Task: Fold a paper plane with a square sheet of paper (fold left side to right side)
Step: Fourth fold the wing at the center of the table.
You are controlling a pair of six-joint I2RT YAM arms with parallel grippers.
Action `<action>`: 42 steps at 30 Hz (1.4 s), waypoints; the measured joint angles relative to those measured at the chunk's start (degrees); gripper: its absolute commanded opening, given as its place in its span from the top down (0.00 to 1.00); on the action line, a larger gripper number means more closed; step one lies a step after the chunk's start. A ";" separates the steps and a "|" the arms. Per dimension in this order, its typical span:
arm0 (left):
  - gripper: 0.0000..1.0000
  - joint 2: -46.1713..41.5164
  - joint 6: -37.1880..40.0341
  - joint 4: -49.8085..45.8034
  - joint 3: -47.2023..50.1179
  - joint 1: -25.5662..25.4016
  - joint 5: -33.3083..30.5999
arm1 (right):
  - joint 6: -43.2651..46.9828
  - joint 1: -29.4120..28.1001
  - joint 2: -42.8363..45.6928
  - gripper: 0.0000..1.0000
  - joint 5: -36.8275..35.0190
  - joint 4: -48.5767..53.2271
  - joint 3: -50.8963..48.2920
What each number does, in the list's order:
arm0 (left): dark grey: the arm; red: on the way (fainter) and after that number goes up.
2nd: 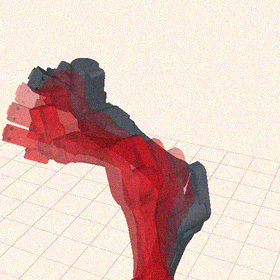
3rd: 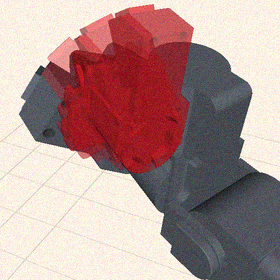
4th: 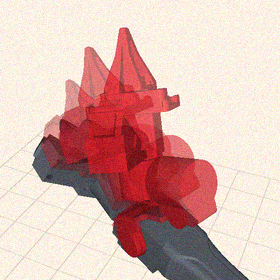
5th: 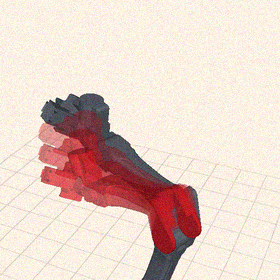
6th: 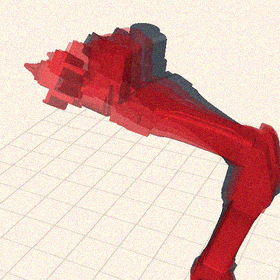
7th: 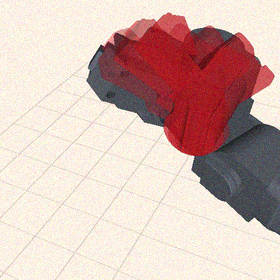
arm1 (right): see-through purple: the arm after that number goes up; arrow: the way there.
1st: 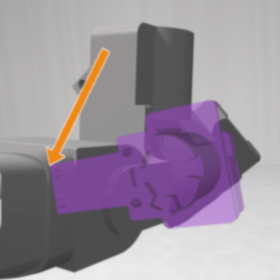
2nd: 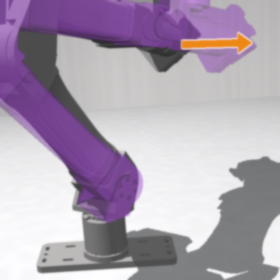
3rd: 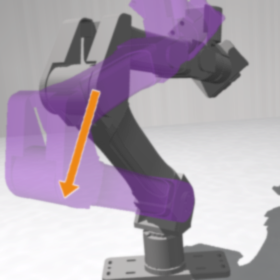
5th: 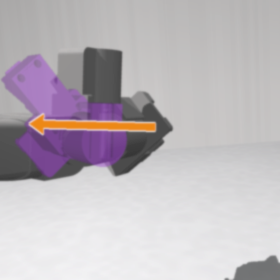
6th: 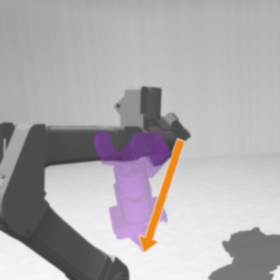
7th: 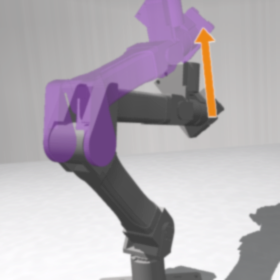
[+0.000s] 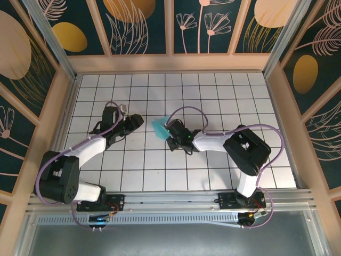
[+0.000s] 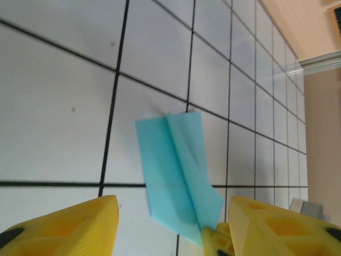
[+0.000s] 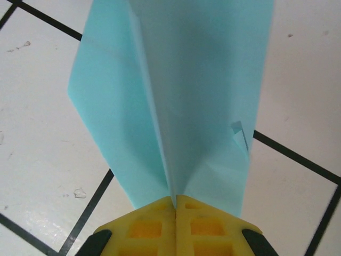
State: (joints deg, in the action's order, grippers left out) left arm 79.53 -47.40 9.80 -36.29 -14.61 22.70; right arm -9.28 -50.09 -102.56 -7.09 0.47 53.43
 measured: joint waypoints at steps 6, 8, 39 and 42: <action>0.50 0.46 0.26 1.18 3.43 -0.02 3.82 | -1.42 4.15 0.52 1.00 11.96 0.00 -0.02; 0.50 1.29 0.24 1.73 3.85 -0.35 4.61 | -2.03 5.66 0.96 1.00 15.74 -0.24 -0.24; 0.60 17.79 -5.51 11.06 -3.41 -9.42 6.62 | -6.75 10.69 0.04 1.00 33.42 -3.50 -2.08; 0.60 19.10 -5.64 11.08 -4.50 -9.57 6.40 | -6.99 10.69 -0.11 1.00 33.77 -3.56 -2.08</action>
State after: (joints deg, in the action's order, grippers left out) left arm 98.63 -53.04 20.88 -40.80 -24.18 29.10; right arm -16.27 -39.40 -102.67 26.68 -3.09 51.35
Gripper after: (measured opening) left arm 0.405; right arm 0.049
